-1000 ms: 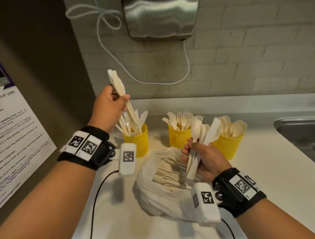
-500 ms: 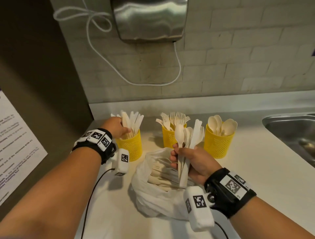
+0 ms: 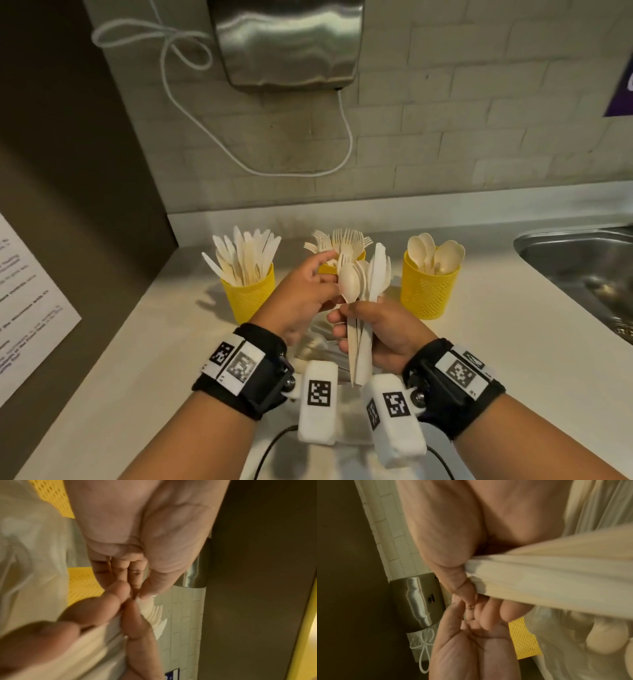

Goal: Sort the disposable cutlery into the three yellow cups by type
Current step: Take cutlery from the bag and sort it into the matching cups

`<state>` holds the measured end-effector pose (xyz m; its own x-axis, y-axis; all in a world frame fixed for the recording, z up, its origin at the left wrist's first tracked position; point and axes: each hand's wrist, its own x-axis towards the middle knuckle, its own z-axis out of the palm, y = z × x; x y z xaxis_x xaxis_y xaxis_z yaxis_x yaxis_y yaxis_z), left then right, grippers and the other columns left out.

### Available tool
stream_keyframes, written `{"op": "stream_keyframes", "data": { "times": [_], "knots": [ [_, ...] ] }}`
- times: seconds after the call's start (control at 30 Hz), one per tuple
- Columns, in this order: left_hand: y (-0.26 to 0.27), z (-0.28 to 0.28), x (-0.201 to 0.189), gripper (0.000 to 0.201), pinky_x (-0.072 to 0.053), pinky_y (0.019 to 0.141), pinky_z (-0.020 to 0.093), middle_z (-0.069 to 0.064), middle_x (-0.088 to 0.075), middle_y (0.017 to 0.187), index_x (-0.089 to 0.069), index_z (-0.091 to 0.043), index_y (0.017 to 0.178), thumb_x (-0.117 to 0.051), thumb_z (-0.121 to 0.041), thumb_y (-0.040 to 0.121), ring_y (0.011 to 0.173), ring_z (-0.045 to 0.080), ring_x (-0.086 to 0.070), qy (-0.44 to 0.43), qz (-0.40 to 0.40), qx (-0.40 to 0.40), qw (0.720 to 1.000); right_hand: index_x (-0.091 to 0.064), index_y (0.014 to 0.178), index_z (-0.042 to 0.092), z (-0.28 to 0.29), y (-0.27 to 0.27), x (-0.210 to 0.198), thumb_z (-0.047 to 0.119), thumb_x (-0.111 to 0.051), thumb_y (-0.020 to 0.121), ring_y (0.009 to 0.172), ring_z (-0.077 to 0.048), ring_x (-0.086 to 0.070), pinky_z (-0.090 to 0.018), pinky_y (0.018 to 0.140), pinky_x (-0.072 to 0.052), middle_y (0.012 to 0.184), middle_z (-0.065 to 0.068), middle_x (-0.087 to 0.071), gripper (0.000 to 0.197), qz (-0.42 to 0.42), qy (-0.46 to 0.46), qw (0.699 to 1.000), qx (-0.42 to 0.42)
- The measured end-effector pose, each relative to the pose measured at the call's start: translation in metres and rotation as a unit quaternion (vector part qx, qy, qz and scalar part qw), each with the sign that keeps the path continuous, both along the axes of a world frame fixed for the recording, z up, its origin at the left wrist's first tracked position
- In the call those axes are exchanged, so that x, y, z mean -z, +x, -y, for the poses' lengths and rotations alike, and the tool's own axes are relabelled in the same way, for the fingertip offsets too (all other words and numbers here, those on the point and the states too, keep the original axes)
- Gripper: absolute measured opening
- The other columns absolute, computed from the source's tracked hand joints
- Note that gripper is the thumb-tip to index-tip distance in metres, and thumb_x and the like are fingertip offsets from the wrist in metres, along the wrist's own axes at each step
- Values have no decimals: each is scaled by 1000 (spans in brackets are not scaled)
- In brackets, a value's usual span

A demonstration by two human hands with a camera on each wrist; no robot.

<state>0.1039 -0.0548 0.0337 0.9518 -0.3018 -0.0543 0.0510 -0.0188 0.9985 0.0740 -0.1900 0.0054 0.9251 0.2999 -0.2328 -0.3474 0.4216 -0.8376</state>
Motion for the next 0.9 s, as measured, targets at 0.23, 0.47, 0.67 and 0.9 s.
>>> {"op": "stream_keyframes", "data": {
  "times": [0.23, 0.47, 0.67, 0.9],
  "knots": [
    [0, 10, 18, 38, -43, 64, 23, 0, -65, 81, -55, -27, 111, -71, -16, 78, 71, 9, -61, 134, 78, -21, 988, -64, 82, 7, 7, -2, 17, -1, -54, 87, 56, -16, -62, -26, 51, -53, 67, -7, -65, 14, -17, -51, 999, 8],
    [11, 11, 18, 10, -42, 50, 21, 3, -66, 78, -65, -20, 94, -57, -16, 90, 59, 10, -56, 2, -15, -19, 1000, -68, 86, 7, 14, 0, 16, -4, -55, 83, 60, -20, -61, -29, 53, -51, 76, -9, -67, 17, -25, -43, 998, -30],
    [33, 9, -5, 20, -39, 51, 20, 3, -67, 79, -67, -18, 81, -51, -12, 93, 62, 11, -51, 0, 9, -119, 993, -67, 80, 5, 16, 0, 20, -1, -57, 79, 59, -22, -58, -31, 54, -50, 68, -12, -60, 11, -33, -76, 995, -55],
    [87, -9, -63, 16, -49, 61, 17, 1, -65, 97, -62, -24, 92, -49, -16, 95, 77, 8, -58, -29, 214, -276, 936, -61, 87, 4, 42, -3, 21, -5, -51, 86, 53, -20, -57, -27, 51, -51, 64, -9, -58, 13, -41, -30, 999, 14]
  ]
}}
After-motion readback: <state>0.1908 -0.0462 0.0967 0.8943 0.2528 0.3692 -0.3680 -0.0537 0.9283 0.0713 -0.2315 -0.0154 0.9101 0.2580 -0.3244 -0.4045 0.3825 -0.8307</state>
